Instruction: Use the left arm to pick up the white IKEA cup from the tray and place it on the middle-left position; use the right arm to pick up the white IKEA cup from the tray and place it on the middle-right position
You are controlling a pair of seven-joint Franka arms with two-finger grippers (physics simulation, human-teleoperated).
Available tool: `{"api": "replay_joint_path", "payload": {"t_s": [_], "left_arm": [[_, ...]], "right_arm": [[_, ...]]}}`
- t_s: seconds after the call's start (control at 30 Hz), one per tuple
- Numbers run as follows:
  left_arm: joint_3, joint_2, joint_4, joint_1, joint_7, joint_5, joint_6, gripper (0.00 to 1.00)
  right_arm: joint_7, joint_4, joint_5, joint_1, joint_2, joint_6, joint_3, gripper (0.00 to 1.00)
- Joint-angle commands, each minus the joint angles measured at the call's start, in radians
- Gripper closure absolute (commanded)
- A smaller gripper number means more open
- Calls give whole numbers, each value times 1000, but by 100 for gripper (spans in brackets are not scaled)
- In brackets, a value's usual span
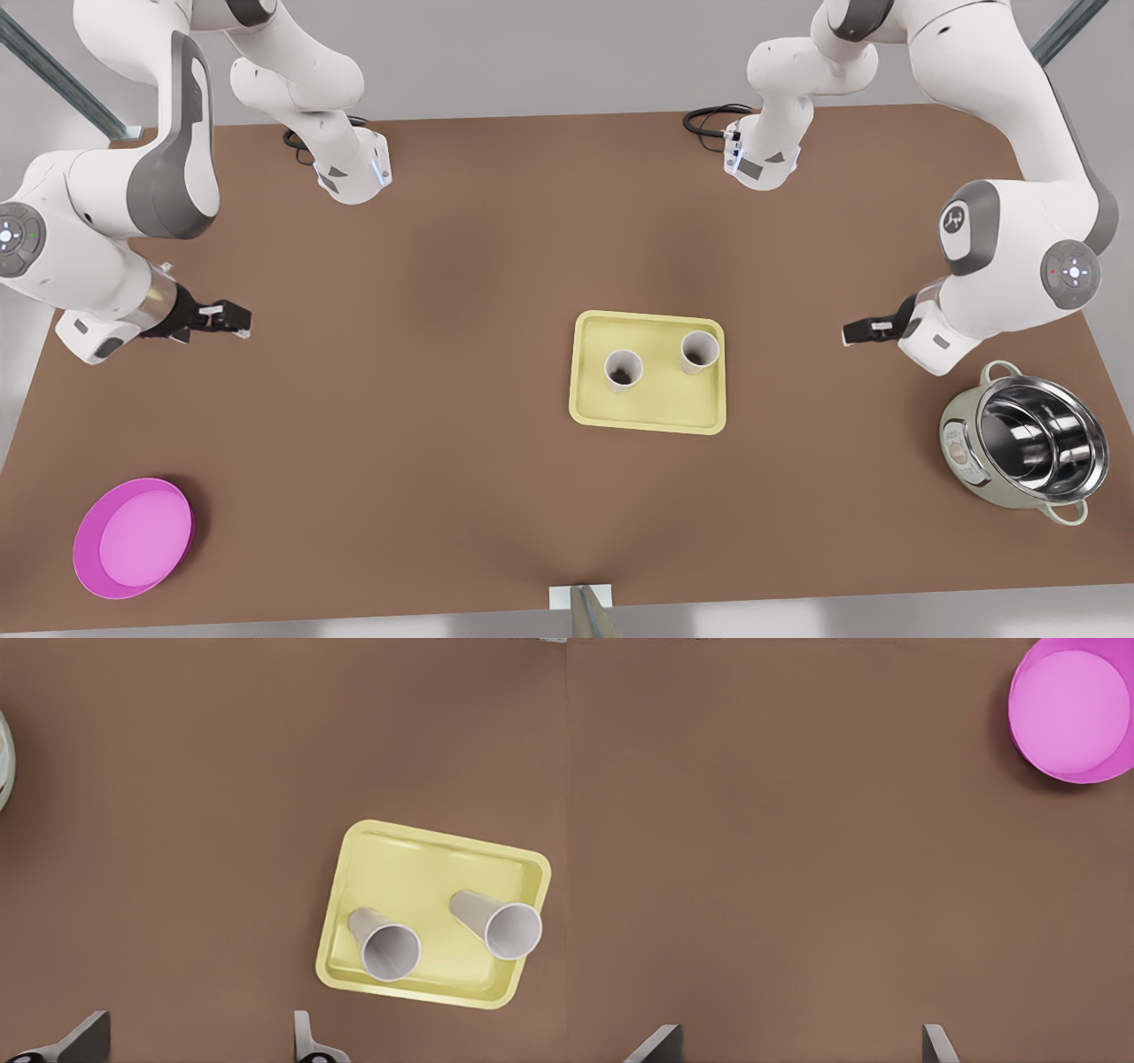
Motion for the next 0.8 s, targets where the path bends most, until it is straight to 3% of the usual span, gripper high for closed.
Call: {"api": "replay_joint_path", "payload": {"t_s": [0.0, 0.33, 0.43, 0.57, 0.77], "left_arm": [[0, 0, -8, 1, -72, -2, 64, 0], [-28, 28, 28, -51, -37, -15, 96, 0], [-28, 28, 32, -56, -35, -15, 102, 0], [-28, 31, 34, -60, -37, -18, 107, 0], [-18, 31, 38, -22, -20, -25, 147, 0]], "right_arm": [[-34, 0, 0, 1, -1, 28, 1, 0], [-26, -1, -1, 23, 7, 39, 24, 0], [170, 10, -1, 258, 123, 160, 32, 0], [477, 264, 86, 445, 384, 215, 35, 0], [712, 267, 83, 596, 533, 456, 37, 0]]}}
